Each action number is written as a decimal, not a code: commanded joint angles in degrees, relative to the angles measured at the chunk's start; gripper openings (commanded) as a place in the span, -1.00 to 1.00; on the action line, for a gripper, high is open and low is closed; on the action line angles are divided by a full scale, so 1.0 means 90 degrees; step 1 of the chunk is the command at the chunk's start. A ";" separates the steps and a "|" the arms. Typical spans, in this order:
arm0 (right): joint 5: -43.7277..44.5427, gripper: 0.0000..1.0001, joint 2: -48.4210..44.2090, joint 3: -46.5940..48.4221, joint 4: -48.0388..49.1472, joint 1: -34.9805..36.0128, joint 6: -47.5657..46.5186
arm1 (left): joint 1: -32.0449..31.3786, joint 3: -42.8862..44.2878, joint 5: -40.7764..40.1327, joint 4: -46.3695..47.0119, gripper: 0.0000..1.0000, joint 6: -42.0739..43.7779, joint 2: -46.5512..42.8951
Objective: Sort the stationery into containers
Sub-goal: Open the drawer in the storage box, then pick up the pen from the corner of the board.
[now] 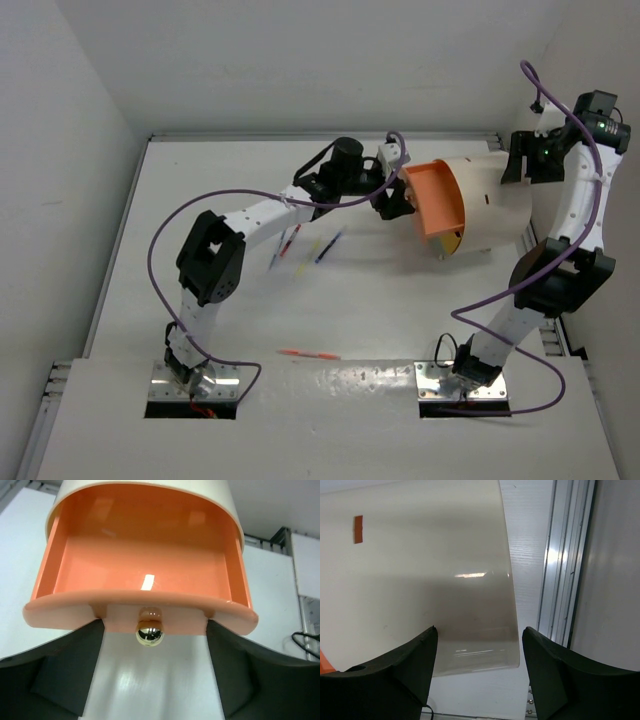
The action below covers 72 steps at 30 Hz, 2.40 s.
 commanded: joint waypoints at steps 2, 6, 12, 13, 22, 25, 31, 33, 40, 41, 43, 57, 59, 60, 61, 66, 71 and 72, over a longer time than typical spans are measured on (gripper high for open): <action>0.0285 0.35 0.0169 0.0037 -0.0246 -0.0021 -0.0114 | 0.0064 0.0135 -0.0024 0.0080 0.90 -0.0037 -0.0386; 0.0285 0.35 0.0140 0.0057 -0.0236 -0.0021 -0.0095 | 0.0093 0.0174 -0.0258 0.0061 1.00 -0.0202 -0.0561; 0.0256 0.43 0.0062 0.0242 -0.0236 -0.0011 0.0110 | 0.0531 0.0621 -0.0541 -0.0182 1.00 -0.1109 -0.0767; 0.0246 0.45 0.0052 0.0281 -0.0255 -0.0011 0.0149 | 0.0610 0.0788 -0.0600 -0.0309 1.00 -0.1256 -0.0767; 0.0061 0.59 -0.0172 0.0945 -0.0402 0.0008 0.0667 | 0.0690 0.1085 -0.2317 -0.2408 1.00 0.0304 -0.1555; 0.0012 0.60 -0.0280 0.1345 -0.0615 0.0038 0.0696 | 0.0767 0.0636 -0.2059 -0.3160 1.00 0.0947 -0.2035; -0.0290 0.60 -0.1089 0.1230 -0.0909 0.0311 0.0638 | 0.0807 -0.0625 -0.0131 -0.5328 0.84 0.3378 -0.3148; -0.0359 0.59 -0.1509 0.0801 -0.0949 0.0486 0.0677 | 0.0524 -0.1305 -0.0297 -0.5905 0.70 0.4111 -0.3549; -0.0428 0.59 -0.2779 -0.0684 -0.0753 0.0575 0.0853 | -0.0725 -0.3467 -0.1146 -0.6111 0.10 0.4484 -0.4497; -0.0428 0.59 -0.2857 -0.0811 -0.0792 0.0575 0.0862 | -0.1065 -0.3758 -0.1321 -0.6092 0.10 0.4378 -0.4565; -0.0389 0.59 -0.3081 -0.0929 -0.0841 0.0575 0.0843 | -0.1563 -0.4004 -0.1479 -0.6004 0.10 0.4173 -0.4605; -0.0301 0.59 -0.3337 -0.1135 -0.0968 0.0585 0.0795 | -0.3128 -0.5470 -0.3198 -0.4384 0.04 0.2366 -0.3990; -0.0262 0.59 -0.3327 -0.1134 -0.0968 0.0585 0.0765 | -0.3197 -0.5441 -0.3120 -0.4217 0.04 0.2317 -0.3805; -0.0233 0.59 -0.3327 -0.1163 -0.0968 0.0585 0.0716 | -0.3255 -0.5422 -0.2994 -0.4149 0.04 0.2287 -0.3736; -0.0223 0.59 -0.3327 -0.1193 -0.0949 0.0585 0.0706 | -0.3285 -0.5402 -0.2906 -0.4129 0.04 0.2287 -0.3668; -0.0115 0.59 -0.3327 -0.1320 -0.0890 0.0585 0.0628 | -0.3577 -0.5431 -0.2691 -0.3866 0.04 0.2297 -0.3472; -0.0057 0.59 -0.3307 -0.1310 -0.0890 0.0585 0.0589 | -0.3812 -0.5480 -0.2758 -0.3602 0.01 0.2102 -0.3209; -0.0057 0.59 -0.3298 -0.1291 -0.0890 0.0575 0.0599 | -0.3832 -0.5480 -0.2884 -0.3534 -0.04 0.2082 -0.3141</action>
